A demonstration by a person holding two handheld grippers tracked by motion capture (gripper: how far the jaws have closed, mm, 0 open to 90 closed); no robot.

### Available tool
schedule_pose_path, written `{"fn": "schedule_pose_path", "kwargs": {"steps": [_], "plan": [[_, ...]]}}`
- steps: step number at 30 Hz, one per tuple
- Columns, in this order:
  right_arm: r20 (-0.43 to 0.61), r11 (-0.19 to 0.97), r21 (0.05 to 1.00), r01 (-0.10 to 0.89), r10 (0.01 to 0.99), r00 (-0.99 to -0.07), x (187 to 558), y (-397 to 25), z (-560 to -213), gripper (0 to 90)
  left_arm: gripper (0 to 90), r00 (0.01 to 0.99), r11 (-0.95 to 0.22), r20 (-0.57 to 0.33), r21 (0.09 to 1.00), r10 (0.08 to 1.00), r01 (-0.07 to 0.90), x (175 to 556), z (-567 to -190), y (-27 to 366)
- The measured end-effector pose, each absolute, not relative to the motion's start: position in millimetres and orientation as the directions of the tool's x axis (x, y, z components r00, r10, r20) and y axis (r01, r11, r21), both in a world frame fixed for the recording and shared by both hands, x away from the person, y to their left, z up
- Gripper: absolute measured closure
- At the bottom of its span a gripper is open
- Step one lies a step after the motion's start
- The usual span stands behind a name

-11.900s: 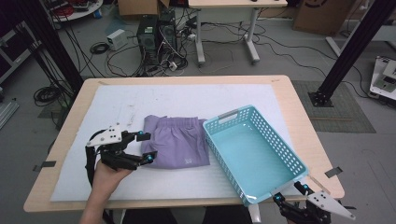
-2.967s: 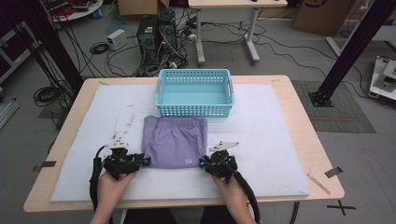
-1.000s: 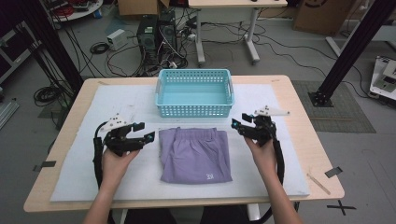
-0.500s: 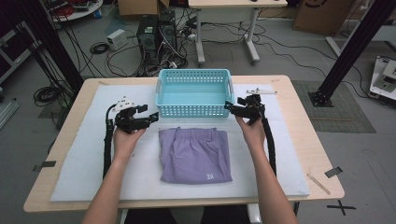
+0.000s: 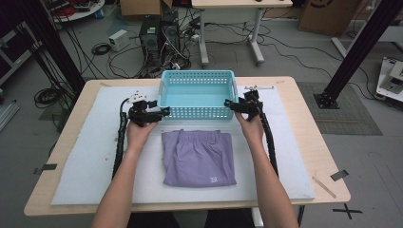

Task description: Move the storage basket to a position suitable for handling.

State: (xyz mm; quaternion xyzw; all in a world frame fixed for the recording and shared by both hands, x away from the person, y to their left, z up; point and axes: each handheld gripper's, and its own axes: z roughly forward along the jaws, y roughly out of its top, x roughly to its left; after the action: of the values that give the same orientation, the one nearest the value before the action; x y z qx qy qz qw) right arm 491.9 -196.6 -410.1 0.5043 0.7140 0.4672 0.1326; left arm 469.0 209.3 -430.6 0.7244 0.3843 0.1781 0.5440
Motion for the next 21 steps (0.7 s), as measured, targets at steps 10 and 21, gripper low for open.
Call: {"fn": "schedule_pose_path", "kwargs": {"steps": [10,21], "plan": [[0.290,0.071,0.782,0.619,0.837,-0.463,484,-192,-408,37.6,26.6,0.622,-0.154,-0.157,0.896,0.767,0.416,459,-423,206],[0.286,0.073,0.785,0.615,0.838,-0.465,461,-189,-408,37.6,31.8,0.616,-0.192,-0.095,0.904,0.782,0.383,431,-427,205]]}}
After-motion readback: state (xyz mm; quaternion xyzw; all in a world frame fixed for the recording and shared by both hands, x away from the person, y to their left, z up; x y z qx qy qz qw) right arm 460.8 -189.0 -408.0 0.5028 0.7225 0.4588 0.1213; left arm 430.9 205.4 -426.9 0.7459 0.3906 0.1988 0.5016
